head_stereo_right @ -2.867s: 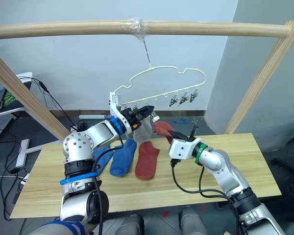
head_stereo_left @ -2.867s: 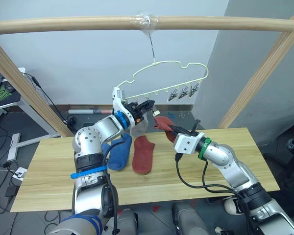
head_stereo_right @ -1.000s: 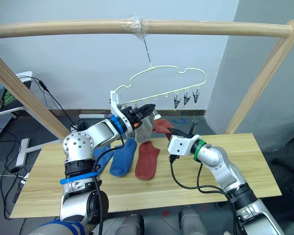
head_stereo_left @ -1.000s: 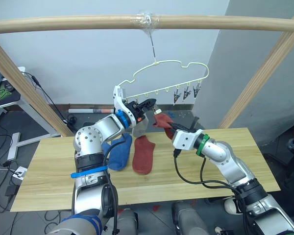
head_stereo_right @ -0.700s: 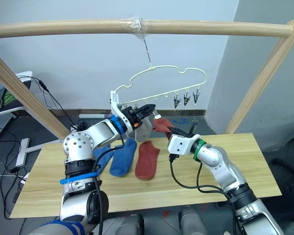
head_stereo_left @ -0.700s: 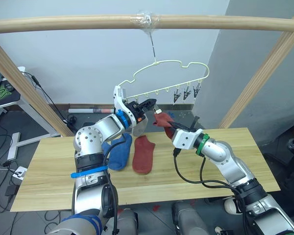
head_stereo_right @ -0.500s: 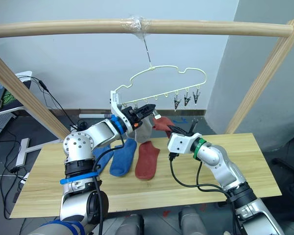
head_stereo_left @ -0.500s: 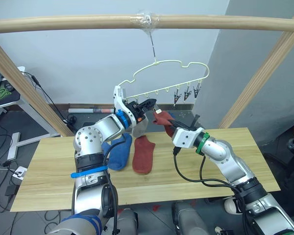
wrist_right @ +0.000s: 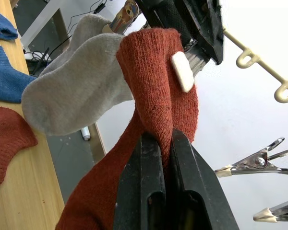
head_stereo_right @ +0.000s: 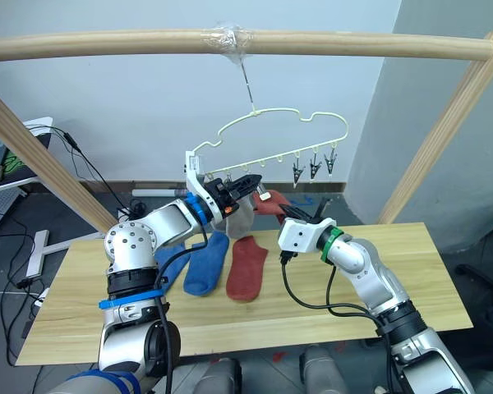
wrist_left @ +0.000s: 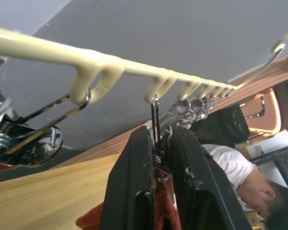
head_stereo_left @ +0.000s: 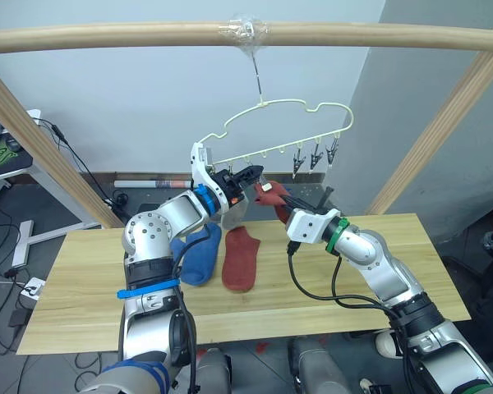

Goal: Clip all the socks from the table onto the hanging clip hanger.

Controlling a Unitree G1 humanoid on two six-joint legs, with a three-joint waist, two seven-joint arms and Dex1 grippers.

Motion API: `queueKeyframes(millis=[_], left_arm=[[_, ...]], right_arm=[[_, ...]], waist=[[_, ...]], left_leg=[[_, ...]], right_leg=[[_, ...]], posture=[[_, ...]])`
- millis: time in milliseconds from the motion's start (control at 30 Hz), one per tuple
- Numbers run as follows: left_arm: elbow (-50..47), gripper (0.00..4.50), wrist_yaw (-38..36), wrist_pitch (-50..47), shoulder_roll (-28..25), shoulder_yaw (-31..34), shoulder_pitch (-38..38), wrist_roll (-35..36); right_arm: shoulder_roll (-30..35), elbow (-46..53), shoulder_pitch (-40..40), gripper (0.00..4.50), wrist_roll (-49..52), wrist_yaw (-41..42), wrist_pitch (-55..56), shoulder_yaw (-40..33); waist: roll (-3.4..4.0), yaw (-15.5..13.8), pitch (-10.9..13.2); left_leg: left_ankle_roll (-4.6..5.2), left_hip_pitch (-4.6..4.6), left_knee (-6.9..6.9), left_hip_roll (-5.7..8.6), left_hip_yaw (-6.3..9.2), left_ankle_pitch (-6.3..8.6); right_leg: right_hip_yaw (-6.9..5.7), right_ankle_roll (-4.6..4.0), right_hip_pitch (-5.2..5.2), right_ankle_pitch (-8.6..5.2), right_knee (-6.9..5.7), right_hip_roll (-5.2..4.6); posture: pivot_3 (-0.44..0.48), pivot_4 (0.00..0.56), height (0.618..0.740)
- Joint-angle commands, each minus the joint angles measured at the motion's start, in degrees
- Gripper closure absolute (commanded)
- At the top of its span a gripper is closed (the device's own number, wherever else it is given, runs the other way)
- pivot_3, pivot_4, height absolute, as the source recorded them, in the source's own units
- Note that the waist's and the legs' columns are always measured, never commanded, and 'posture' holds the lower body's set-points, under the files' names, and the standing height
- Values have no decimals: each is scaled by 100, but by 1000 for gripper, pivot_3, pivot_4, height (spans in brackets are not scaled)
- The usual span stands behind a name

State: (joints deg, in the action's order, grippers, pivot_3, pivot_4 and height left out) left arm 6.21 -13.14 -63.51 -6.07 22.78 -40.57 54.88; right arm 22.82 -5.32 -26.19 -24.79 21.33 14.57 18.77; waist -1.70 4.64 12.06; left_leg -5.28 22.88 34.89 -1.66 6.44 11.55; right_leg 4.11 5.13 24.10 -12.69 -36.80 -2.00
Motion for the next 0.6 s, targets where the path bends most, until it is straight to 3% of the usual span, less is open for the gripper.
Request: queueKeyframes(millis=[33, 333, 500, 533, 600], left_arm=[[-309, 2715, -101, -15, 22, -26, -5, 293], [-590, 93, 286, -324, -137, 195, 196, 777], [-1517, 13, 870, -1045, -587, 495, 1049, 1701], [-1692, 0, 991, -1142, -668, 503, 1225, 1909], [-2046, 0, 1226, -1205, -817, 472, 1527, 2372]], right_arm=[[19, 113, -57, 4500, 29, -17, 70, -83], [-2, 71, -48, 4500, 61, -13, 88, -70], [-203, -90, -42, 4500, 472, 118, -21, -150], [-255, -128, -34, 3984, 602, 160, -53, -184], [-319, -180, -19, 3472, 848, 351, -145, -217]], waist=[[0, -1, 0], [0, -5, 0], [0, 13, 0], [0, 8, 0], [0, -60, 0]], left_leg=[[0, 0, 0, 0, 0, 0], [0, 0, 0, 0, 0, 0], [0, -6, -6, -2, 1, 0], [1, -7, -9, -2, 1, 0], [0, -6, -9, -2, 3, 0]], right_leg=[[0, 0, 0, 0, 0, 0], [0, 0, 0, 0, 0, 0], [1, -1, 2, 0, -8, 0], [1, -2, 3, -1, -8, 0], [0, -3, 2, -1, -10, 0]], posture=[[-18, 181, 740], [7, 170, 740], [43, 164, 740], [54, 162, 740], [66, 160, 740]])
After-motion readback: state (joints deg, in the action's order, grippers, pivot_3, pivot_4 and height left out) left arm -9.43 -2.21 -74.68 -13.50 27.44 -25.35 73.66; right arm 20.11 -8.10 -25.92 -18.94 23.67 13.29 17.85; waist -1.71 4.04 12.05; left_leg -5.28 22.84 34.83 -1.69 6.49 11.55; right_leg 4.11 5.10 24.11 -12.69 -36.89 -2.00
